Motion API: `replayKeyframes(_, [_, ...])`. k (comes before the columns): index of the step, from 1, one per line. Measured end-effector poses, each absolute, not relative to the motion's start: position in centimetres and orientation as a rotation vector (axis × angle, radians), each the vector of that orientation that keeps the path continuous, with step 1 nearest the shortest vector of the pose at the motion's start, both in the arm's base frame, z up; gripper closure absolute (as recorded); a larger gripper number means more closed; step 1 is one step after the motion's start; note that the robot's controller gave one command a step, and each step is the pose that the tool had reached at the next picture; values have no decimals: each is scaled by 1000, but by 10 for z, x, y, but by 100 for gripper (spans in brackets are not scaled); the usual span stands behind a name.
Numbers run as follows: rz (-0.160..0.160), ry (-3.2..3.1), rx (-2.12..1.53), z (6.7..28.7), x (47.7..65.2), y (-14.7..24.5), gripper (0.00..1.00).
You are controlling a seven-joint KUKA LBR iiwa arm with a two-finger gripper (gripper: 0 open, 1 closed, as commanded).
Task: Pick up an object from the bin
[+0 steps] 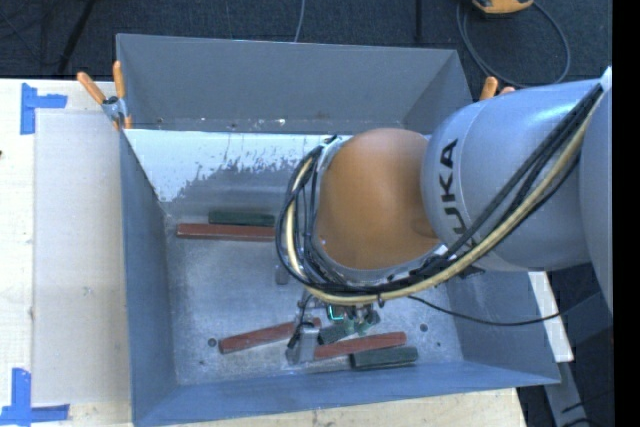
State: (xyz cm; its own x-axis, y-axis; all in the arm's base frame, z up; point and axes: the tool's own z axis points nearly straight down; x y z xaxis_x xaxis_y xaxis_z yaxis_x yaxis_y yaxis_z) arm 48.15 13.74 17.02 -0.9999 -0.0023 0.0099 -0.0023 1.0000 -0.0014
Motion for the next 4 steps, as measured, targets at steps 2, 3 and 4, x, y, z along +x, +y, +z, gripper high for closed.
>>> replayKeyframes(2, [-2, -3144, -52, 97, 511, 144, 0])
replayKeyframes(3, [1, -3137, 111, 69, 518, 146, 0])
replayKeyframes(4, [2, -3121, -324, 69, 504, 153, 0])
